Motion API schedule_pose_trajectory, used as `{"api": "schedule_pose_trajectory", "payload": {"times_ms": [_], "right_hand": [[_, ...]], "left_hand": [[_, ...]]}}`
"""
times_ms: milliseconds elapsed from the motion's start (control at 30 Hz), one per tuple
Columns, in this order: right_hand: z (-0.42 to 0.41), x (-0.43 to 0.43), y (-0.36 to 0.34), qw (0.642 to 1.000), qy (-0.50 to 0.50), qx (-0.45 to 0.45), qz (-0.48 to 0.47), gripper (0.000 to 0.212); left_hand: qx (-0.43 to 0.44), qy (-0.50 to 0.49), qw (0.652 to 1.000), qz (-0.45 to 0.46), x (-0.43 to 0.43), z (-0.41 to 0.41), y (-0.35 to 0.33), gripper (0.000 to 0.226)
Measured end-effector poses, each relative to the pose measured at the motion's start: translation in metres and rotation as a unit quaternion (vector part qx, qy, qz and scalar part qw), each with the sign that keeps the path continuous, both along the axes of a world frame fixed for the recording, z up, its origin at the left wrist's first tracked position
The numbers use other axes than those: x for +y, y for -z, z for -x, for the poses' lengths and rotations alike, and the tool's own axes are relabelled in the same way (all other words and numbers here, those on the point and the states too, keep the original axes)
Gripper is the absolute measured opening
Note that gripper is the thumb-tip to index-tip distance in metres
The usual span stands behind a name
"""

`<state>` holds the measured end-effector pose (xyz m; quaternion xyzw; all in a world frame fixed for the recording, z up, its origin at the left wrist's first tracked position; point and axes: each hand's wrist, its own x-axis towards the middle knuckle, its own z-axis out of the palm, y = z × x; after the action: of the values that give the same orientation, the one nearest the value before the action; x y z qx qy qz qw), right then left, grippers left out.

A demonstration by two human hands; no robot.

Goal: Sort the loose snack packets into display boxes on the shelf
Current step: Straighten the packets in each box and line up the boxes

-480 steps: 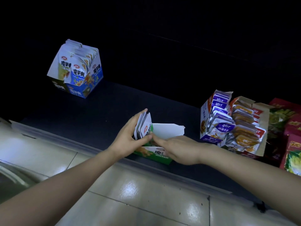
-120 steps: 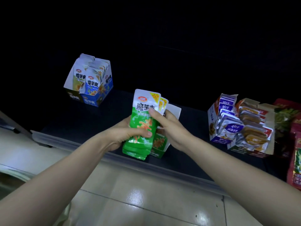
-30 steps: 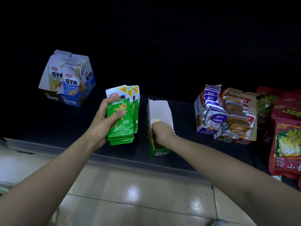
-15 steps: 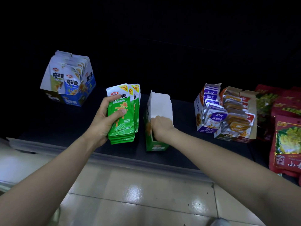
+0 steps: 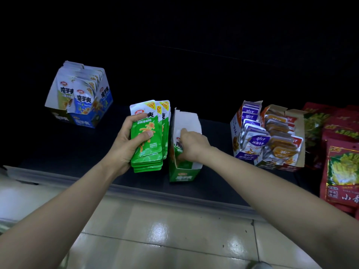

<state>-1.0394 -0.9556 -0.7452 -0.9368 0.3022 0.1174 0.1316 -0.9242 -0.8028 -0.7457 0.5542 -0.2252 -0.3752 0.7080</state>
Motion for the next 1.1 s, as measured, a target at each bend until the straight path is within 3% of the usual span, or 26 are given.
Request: {"api": "schedule_pose_trajectory", "payload": {"times_ms": [233,300,367,433,500,600,700,800,1033,1100], "right_hand": [[0.000,-0.005,-0.010,1.000,-0.017,0.002,0.003,0.064],[-0.002,-0.009,-0.013,1.000,-0.012,-0.027,0.003,0.054],[-0.002,-0.014,-0.012,0.998,-0.019,-0.052,0.026,0.027],[0.002,-0.017,-0.010,0.997,-0.024,-0.077,0.018,0.035],[0.006,-0.022,-0.011,0.993,-0.017,-0.119,-0.009,0.035],[0.011,-0.037,-0.015,0.965,0.019,-0.250,-0.078,0.012],[0.011,-0.052,-0.008,0.929,0.087,-0.347,-0.094,0.019],[0.006,-0.058,0.009,0.920,0.128,-0.354,-0.109,0.022],[-0.011,-0.055,0.034,0.903,0.088,-0.409,-0.102,0.015],[-0.012,-0.054,0.037,0.898,0.102,-0.413,-0.114,0.021]], "left_hand": [[0.005,0.002,1.000,0.010,-0.001,0.000,0.001,0.047],[0.005,0.004,1.000,0.008,-0.002,0.000,0.002,0.049],[0.006,0.002,1.000,0.005,-0.002,-0.001,0.004,0.046],[0.005,-0.002,1.000,0.005,-0.001,-0.004,0.006,0.043],[0.003,-0.010,1.000,0.009,0.001,-0.008,0.007,0.043],[0.001,-0.022,1.000,0.018,0.003,-0.011,0.008,0.044],[0.000,-0.024,0.999,0.024,0.003,-0.011,0.006,0.045],[-0.005,-0.014,0.999,0.028,0.003,-0.008,0.002,0.049],[-0.036,0.018,0.999,0.017,0.007,0.002,-0.003,0.049],[-0.041,0.025,0.999,0.012,0.008,0.003,-0.004,0.049]]}}
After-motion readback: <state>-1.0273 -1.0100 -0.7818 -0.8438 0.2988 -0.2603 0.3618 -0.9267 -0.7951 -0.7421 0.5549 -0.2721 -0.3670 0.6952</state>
